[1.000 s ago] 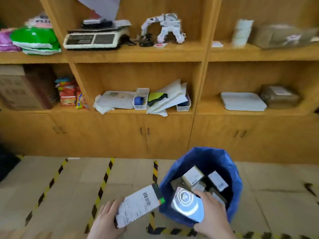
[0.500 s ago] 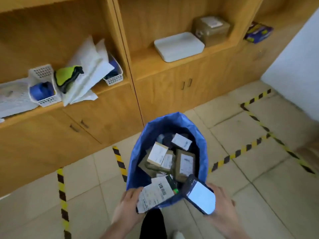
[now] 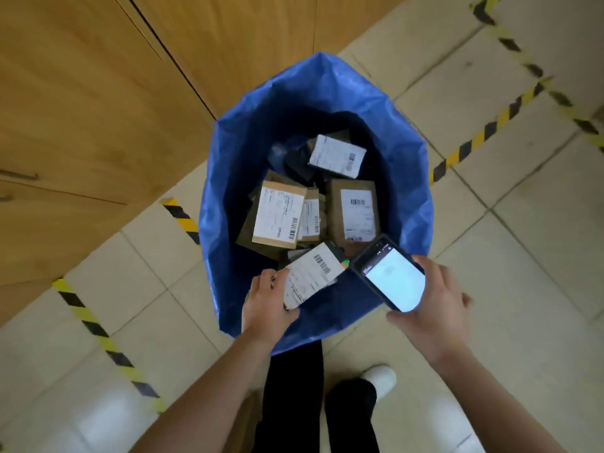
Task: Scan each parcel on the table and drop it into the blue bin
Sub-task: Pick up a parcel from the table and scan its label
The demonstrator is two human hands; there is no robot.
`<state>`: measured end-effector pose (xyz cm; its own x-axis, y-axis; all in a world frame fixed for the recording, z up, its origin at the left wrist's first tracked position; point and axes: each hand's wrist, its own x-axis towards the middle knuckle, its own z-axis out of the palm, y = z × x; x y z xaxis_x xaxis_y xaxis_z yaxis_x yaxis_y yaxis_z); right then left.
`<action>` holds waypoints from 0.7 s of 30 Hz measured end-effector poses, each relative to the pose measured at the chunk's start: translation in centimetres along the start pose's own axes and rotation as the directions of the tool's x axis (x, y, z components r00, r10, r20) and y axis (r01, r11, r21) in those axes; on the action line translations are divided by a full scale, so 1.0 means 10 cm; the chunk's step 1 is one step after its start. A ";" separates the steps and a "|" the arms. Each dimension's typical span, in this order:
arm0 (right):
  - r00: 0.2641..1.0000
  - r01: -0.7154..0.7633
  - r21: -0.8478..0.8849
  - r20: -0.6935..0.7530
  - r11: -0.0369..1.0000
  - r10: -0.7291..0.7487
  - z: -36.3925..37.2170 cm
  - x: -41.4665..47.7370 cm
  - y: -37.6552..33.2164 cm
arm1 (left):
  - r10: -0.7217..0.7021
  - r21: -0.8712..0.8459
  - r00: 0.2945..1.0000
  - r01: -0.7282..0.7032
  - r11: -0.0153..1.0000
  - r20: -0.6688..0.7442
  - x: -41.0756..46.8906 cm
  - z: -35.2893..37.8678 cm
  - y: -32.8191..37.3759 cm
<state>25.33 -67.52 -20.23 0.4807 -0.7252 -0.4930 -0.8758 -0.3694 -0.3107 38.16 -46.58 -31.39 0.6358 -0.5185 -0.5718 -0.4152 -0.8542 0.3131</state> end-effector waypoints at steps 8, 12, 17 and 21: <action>0.999 0.047 -0.026 -0.022 0.999 -0.048 0.51 0.40 0.10 | -0.010 -0.011 1.000 0.011 1.000 0.023 0.48 0.54 -0.13; 0.999 0.043 -0.002 -0.027 0.999 -0.043 0.55 0.37 0.11 | -0.021 0.051 0.996 0.017 0.999 0.083 0.49 0.54 -0.18; 0.998 0.055 0.044 -0.038 0.997 -0.054 0.33 0.17 0.16 | 0.038 0.080 0.994 -0.047 0.996 0.105 0.35 0.28 -0.19; 0.997 0.052 0.116 -0.058 0.992 -0.045 0.00 -0.07 0.22 | 0.111 0.060 0.988 -0.118 0.991 0.106 0.17 -0.09 0.00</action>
<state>23.07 -67.83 -20.54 0.5164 -0.7403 -0.4304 -0.8389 -0.3364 -0.4278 39.84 -47.48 -31.75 0.5130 -0.6032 -0.6107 -0.5253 -0.7833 0.3324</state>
